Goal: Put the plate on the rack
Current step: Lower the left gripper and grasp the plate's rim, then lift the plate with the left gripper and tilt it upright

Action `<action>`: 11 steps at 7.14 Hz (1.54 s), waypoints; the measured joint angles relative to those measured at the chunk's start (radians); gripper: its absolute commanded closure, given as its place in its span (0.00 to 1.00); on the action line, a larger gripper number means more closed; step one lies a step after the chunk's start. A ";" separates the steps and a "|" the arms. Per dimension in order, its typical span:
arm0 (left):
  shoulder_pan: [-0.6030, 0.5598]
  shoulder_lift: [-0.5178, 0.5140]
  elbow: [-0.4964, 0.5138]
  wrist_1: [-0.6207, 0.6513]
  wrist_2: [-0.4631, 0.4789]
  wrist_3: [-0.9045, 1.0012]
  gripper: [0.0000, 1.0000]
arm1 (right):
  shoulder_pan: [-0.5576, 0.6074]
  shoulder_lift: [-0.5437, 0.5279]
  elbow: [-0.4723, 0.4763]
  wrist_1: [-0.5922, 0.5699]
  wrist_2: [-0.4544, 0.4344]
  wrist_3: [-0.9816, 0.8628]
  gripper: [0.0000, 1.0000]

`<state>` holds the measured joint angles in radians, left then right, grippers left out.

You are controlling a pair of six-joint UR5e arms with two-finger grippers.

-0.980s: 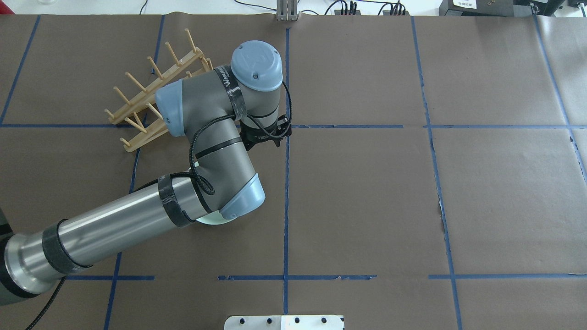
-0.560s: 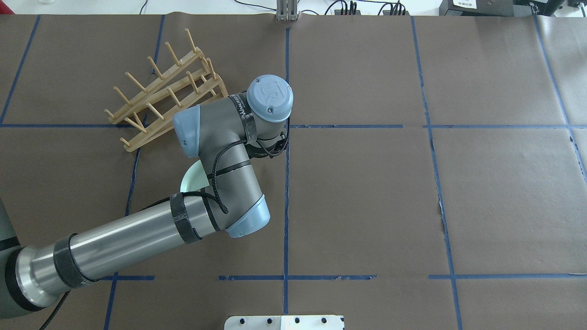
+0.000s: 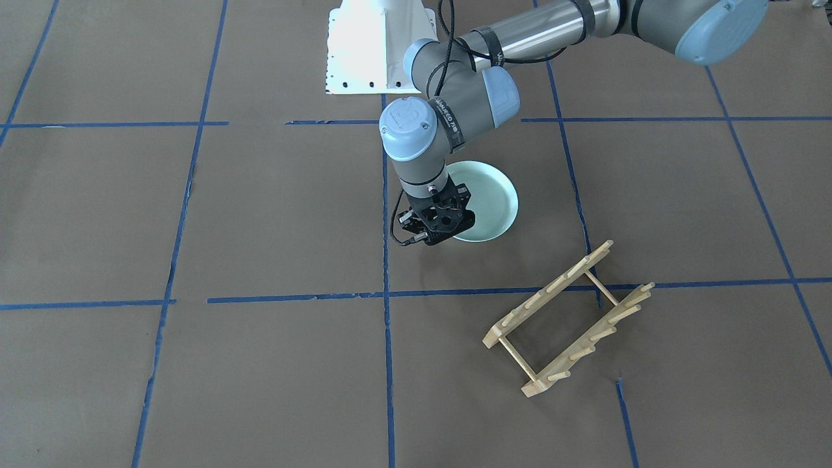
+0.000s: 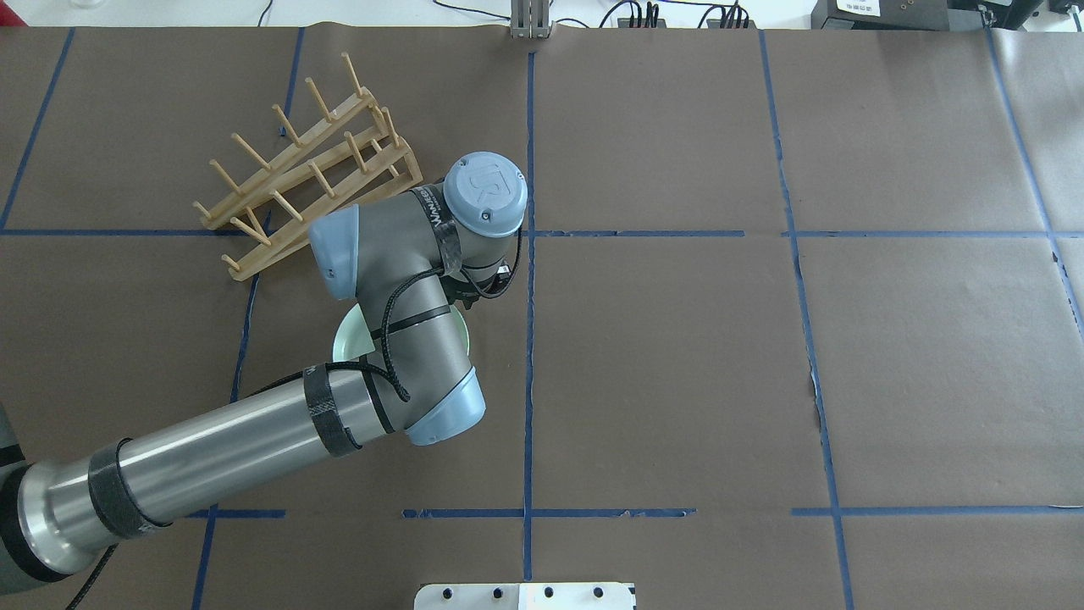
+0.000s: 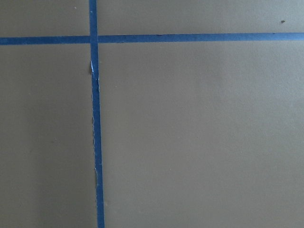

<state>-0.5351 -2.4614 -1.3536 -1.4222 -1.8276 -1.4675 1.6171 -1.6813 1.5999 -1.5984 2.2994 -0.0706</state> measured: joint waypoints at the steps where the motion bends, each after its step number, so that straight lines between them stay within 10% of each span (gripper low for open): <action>1: 0.006 -0.001 -0.005 0.000 -0.001 0.001 0.57 | 0.000 0.000 0.000 0.000 0.000 0.000 0.00; 3: 0.022 0.002 -0.012 0.000 -0.002 0.001 0.65 | 0.000 0.000 0.000 0.000 0.000 0.001 0.00; 5: 0.028 0.003 -0.013 0.000 -0.004 0.001 0.97 | 0.000 0.000 0.000 0.000 0.000 0.000 0.00; 11: 0.011 0.023 -0.189 0.024 -0.096 0.002 1.00 | 0.000 0.000 0.000 0.000 0.000 0.000 0.00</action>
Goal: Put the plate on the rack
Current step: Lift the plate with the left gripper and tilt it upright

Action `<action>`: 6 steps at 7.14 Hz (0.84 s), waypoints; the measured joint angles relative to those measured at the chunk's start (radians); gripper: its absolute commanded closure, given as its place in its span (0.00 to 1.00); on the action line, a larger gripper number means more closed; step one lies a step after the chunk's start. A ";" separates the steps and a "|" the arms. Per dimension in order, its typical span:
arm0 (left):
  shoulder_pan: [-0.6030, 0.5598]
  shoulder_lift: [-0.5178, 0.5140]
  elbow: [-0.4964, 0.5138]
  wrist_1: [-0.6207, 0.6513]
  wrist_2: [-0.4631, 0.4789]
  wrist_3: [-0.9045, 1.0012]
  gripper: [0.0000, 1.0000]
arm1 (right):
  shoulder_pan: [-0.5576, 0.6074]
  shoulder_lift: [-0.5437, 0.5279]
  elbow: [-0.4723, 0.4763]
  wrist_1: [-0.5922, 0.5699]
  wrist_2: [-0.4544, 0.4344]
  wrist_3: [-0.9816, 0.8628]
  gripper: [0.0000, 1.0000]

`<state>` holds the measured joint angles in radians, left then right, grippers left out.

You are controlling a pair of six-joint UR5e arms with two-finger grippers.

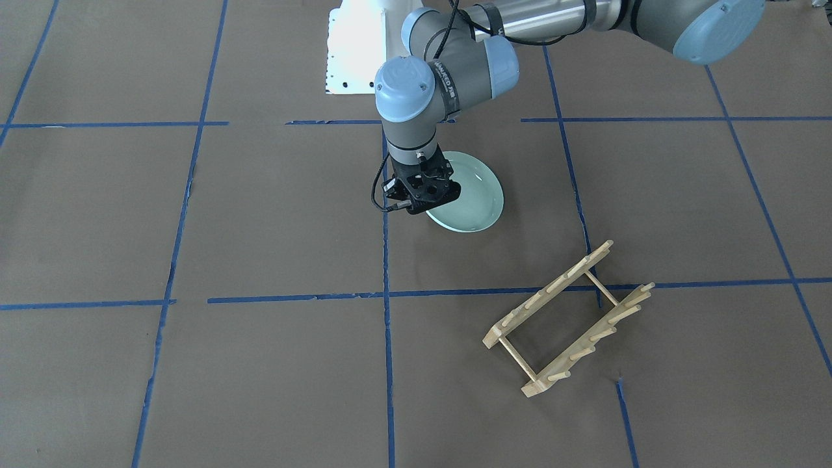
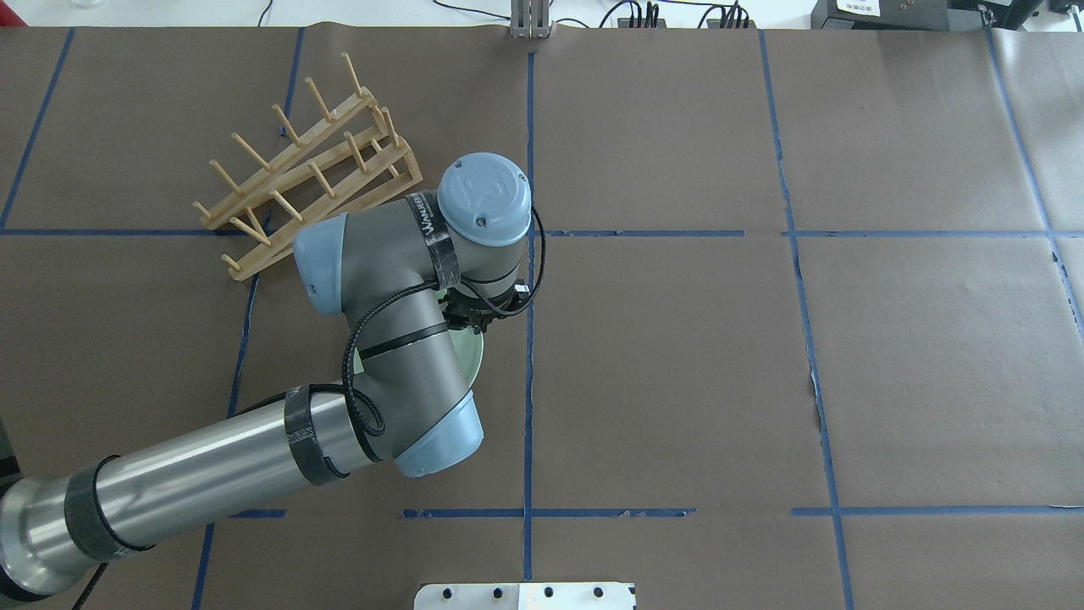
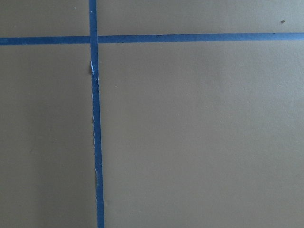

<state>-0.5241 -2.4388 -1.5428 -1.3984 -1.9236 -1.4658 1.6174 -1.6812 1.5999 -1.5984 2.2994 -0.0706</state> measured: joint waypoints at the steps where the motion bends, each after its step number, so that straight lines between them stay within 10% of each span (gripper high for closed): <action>1: -0.026 -0.001 -0.082 0.003 -0.059 0.000 1.00 | 0.000 0.000 0.000 0.000 0.000 0.000 0.00; 6: -0.335 0.005 -0.195 -0.604 -0.277 -0.263 1.00 | 0.000 0.000 0.000 0.000 0.000 0.000 0.00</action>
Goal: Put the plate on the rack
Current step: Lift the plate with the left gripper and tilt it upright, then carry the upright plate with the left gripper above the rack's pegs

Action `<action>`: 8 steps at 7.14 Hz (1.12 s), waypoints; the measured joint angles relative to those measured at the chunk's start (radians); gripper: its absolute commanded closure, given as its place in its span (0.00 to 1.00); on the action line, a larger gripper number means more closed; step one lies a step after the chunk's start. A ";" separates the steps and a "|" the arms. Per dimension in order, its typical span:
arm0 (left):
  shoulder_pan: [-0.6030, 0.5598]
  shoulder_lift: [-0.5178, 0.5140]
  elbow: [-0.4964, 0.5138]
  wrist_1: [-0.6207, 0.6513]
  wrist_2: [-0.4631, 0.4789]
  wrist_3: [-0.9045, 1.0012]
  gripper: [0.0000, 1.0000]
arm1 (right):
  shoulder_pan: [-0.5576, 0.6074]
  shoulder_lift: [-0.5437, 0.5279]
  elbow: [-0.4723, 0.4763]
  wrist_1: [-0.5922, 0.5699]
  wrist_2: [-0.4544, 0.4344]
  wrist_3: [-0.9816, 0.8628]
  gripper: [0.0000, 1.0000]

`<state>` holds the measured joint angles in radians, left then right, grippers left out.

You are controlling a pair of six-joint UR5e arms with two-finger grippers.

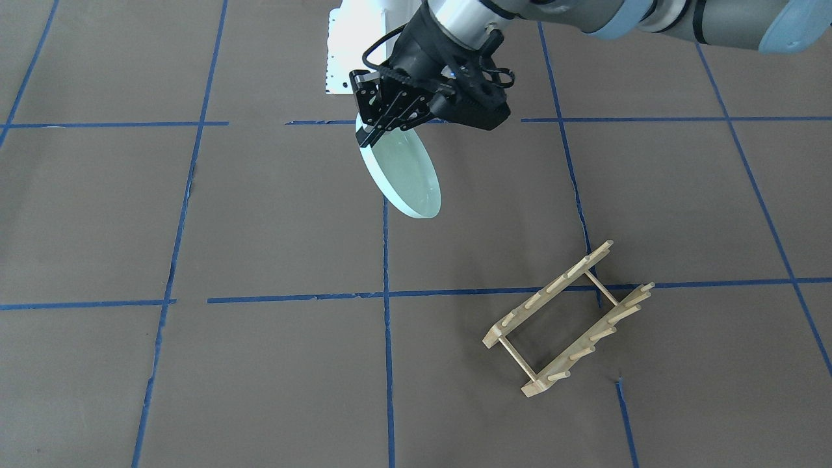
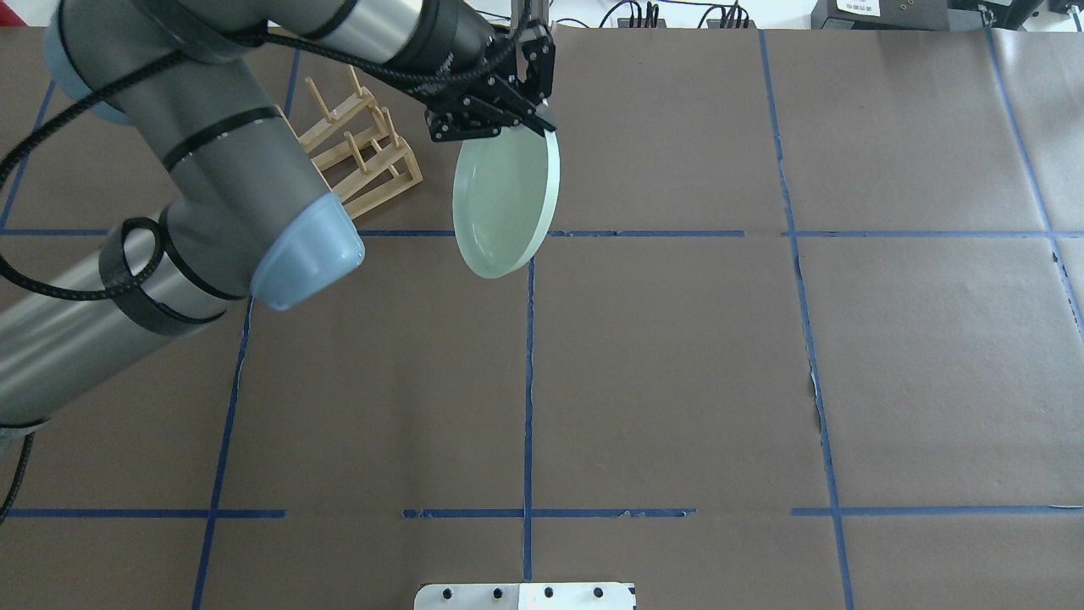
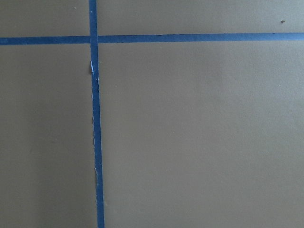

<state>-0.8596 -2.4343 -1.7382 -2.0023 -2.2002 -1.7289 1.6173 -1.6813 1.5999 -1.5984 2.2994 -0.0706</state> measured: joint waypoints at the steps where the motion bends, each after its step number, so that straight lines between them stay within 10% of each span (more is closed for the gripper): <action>1: -0.069 0.009 0.021 -0.115 -0.003 -0.084 1.00 | 0.000 0.000 0.000 0.000 0.000 0.000 0.00; 8: -0.230 0.269 0.286 -0.982 0.235 -0.321 1.00 | 0.000 0.000 -0.001 0.000 0.000 0.000 0.00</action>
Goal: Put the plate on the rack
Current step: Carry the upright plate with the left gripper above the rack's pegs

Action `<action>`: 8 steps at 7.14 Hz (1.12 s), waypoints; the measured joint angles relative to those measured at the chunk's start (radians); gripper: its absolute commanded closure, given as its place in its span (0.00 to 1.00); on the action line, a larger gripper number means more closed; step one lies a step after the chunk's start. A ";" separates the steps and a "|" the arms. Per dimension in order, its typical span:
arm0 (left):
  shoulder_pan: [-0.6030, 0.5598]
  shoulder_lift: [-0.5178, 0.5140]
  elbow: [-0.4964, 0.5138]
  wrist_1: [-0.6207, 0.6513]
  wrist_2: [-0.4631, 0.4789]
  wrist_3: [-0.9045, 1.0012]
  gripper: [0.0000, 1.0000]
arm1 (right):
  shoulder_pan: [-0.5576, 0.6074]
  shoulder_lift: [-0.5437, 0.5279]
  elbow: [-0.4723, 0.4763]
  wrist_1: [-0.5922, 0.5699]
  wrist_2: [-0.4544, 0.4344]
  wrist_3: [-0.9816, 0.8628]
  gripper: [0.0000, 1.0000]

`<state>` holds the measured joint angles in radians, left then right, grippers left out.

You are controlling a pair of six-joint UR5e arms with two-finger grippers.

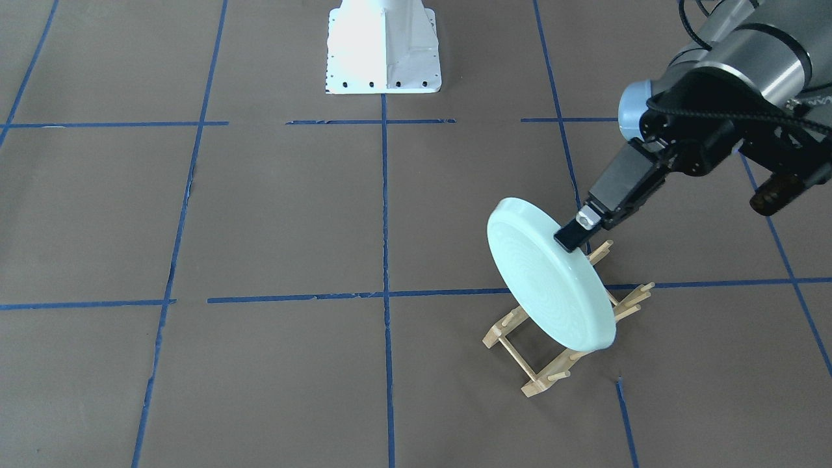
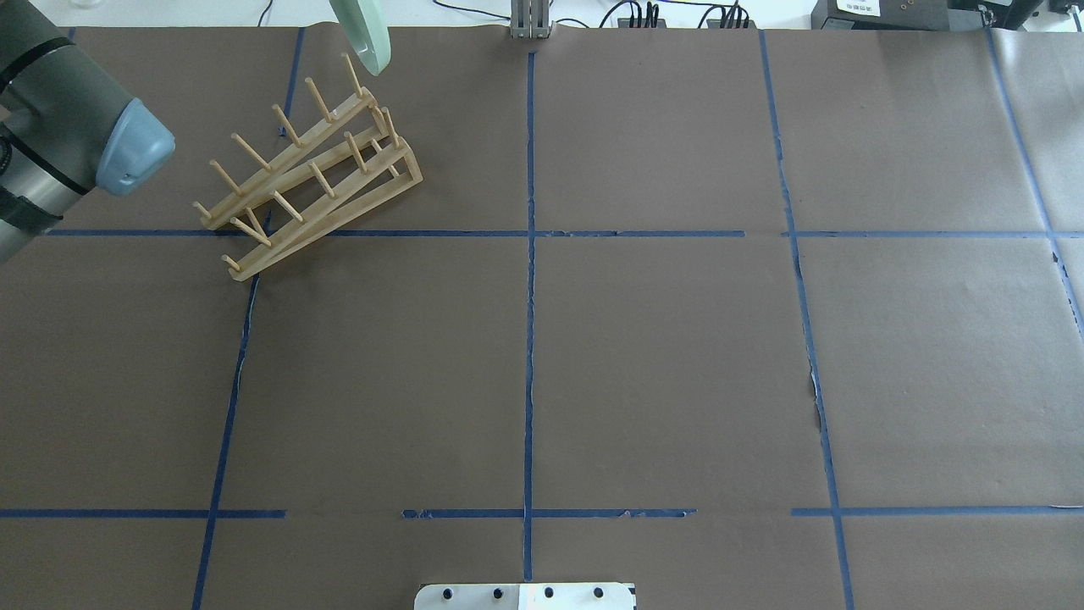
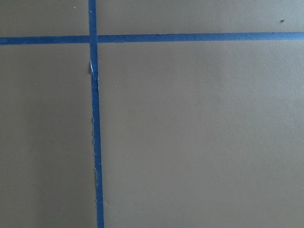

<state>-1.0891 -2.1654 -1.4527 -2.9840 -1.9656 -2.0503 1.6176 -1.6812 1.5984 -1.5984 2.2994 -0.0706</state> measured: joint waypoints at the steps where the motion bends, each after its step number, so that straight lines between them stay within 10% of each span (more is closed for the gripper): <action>1: 0.003 0.023 0.029 -0.048 0.018 -0.003 1.00 | 0.000 0.000 0.000 0.000 0.000 0.000 0.00; 8: 0.059 0.041 0.132 -0.152 0.102 0.003 1.00 | 0.000 0.000 0.000 0.000 0.000 0.000 0.00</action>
<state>-1.0306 -2.1247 -1.3205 -3.1355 -1.8632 -2.0477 1.6179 -1.6812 1.5984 -1.5984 2.2994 -0.0706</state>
